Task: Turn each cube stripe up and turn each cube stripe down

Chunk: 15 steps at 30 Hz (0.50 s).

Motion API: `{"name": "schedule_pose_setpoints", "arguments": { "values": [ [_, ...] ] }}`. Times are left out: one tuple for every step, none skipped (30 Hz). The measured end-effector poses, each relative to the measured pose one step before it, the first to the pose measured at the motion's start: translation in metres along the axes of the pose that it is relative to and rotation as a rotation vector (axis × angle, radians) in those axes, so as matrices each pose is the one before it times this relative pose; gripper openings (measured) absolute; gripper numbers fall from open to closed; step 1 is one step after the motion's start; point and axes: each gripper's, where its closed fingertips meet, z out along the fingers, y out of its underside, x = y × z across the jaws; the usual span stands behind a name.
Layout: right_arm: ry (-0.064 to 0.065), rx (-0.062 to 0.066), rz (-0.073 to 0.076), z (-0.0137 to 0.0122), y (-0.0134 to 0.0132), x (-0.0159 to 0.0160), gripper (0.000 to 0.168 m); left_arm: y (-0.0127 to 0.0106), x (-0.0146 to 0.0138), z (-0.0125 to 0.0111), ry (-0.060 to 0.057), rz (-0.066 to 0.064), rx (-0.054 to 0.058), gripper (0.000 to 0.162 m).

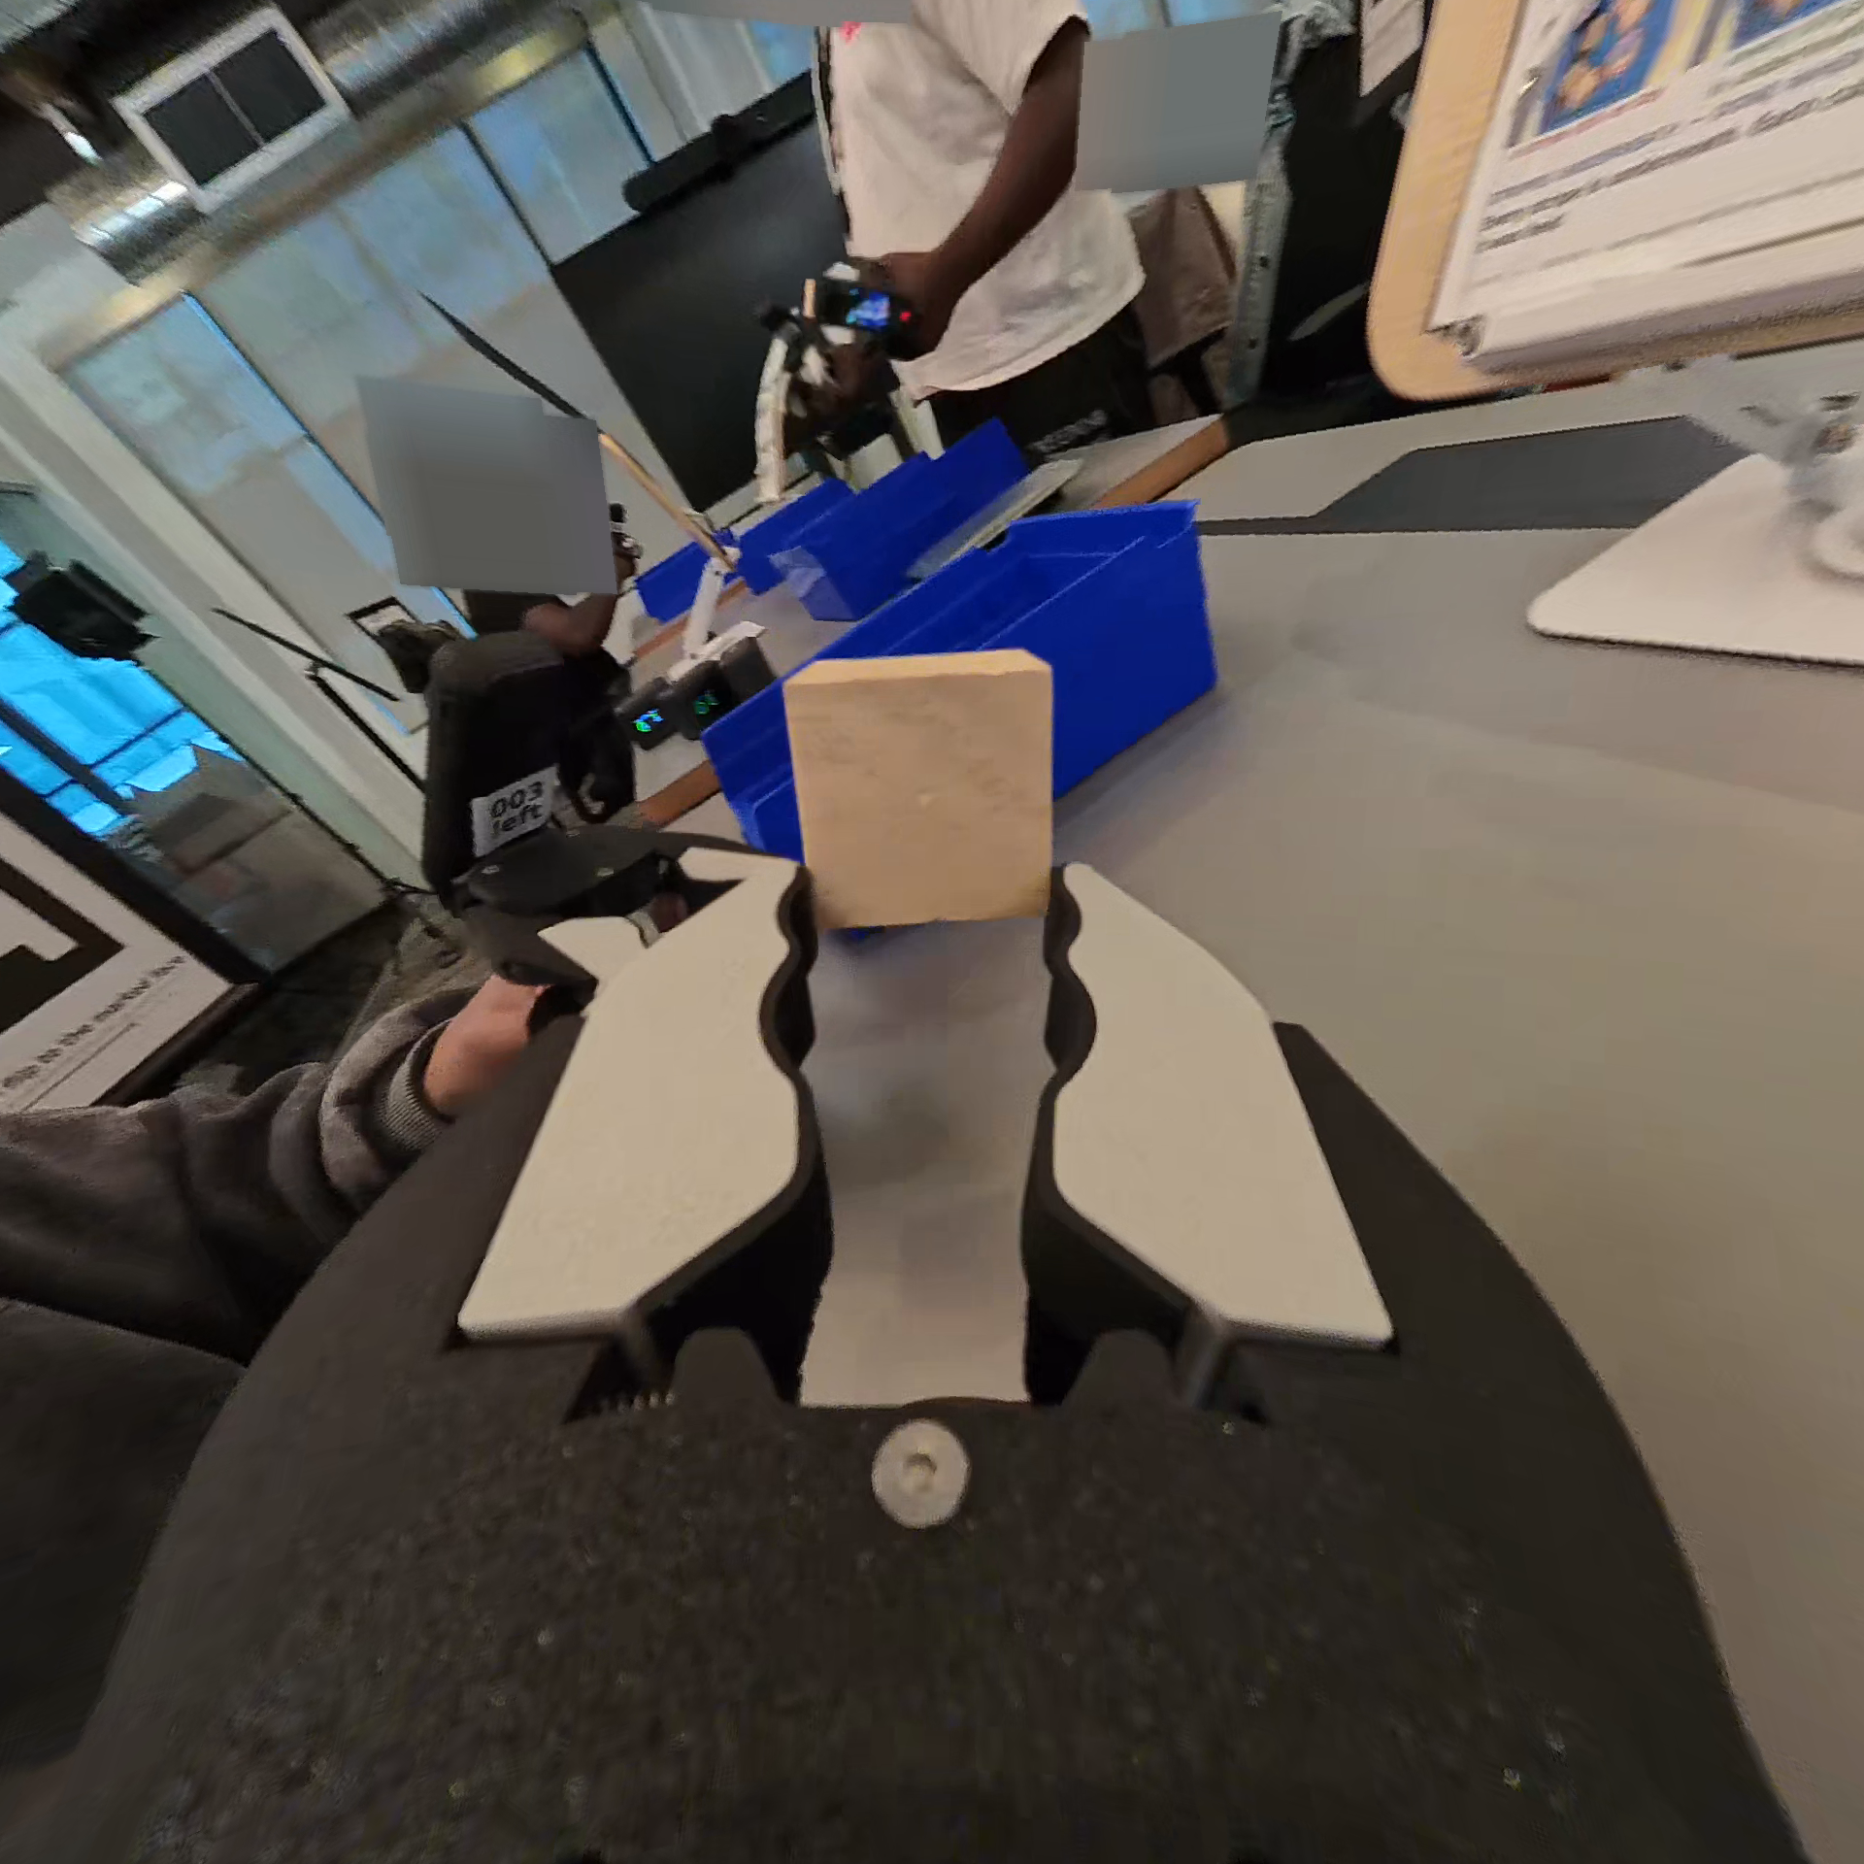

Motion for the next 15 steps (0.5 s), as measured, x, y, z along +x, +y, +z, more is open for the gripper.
{"name": "schedule_pose_setpoints", "arguments": {
  "values": [
    [0.0336,-0.0034,-0.0136,-0.00665,-0.00720,0.00340,0.044,0.00184,0.00156,0.00224,0.0023,0.0211,-0.0137,0.084],
    [0.0527,0.0035,-0.0200,-0.01063,-0.01180,0.00578,0.044,0.00278,0.00019,0.00166,-0.0065,0.0231,-0.0184,0.083],
    [0.0702,0.0085,-0.0191,-0.01504,-0.01557,0.00922,0.044,0.00235,0.00031,0.00083,-0.0058,0.0199,-0.0116,0.082],
    [0.0827,0.0073,-0.0160,-0.01869,-0.01710,0.01314,0.044,0.00169,0.00143,0.00024,0.0015,0.0155,-0.0055,0.081],
    [0.0945,0.0031,-0.0134,-0.02105,-0.01680,0.01766,0.044,0.00127,0.00163,-0.00008,0.0035,0.0110,-0.0055,0.079],
    [0.1135,-0.0092,-0.0152,-0.02161,-0.01354,0.02359,0.044,0.00081,0.00179,-0.00006,0.0035,0.0069,-0.0064,0.079],
    [0.1310,-0.0444,-0.0183,-0.01910,-0.00537,0.02963,0.044,0.00079,0.00196,-0.00007,0.0053,0.0042,-0.0097,0.079],
    [0.1395,-0.0702,-0.0129,-0.01461,0.00319,0.03395,0.044,0.00009,0.00182,-0.00021,0.0059,0.0023,-0.0044,0.079],
    [0.1345,-0.0650,-0.0059,-0.00825,0.00852,0.03427,0.044,-0.00037,0.00180,-0.00020,0.0074,0.0026,0.0003,0.078],
    [0.1191,-0.0548,0.0030,-0.00133,0.01141,0.03139,0.044,0.00007,0.00119,0.00006,0.0058,0.0019,-0.0024,0.078],
    [0.0817,-0.0633,0.0174,0.00547,0.01417,0.02425,0.044,0.00048,0.00044,0.00024,0.0036,-0.0007,-0.0047,0.078],
    [0.0440,-0.0902,0.0205,0.01080,0.01705,0.01702,0.044,0.00100,0.00003,0.00045,0.0040,-0.0039,-0.0073,0.078],
    [0.0321,-0.0908,0.0178,0.01295,0.01584,0.01379,0.044,0.00141,0.00015,0.00064,0.0053,-0.0065,-0.0087,0.077],
    [0.0382,-0.0752,0.0199,0.01317,0.01251,0.01379,0.044,0.00156,0.00011,0.00062,0.0057,-0.0076,-0.0084,0.077],
    [0.0338,-0.0623,0.0203,0.01233,0.00973,0.01206,0.044,0.00168,0.00019,0.00073,0.0057,-0.0065,-0.0089,0.077]
  ]
}}
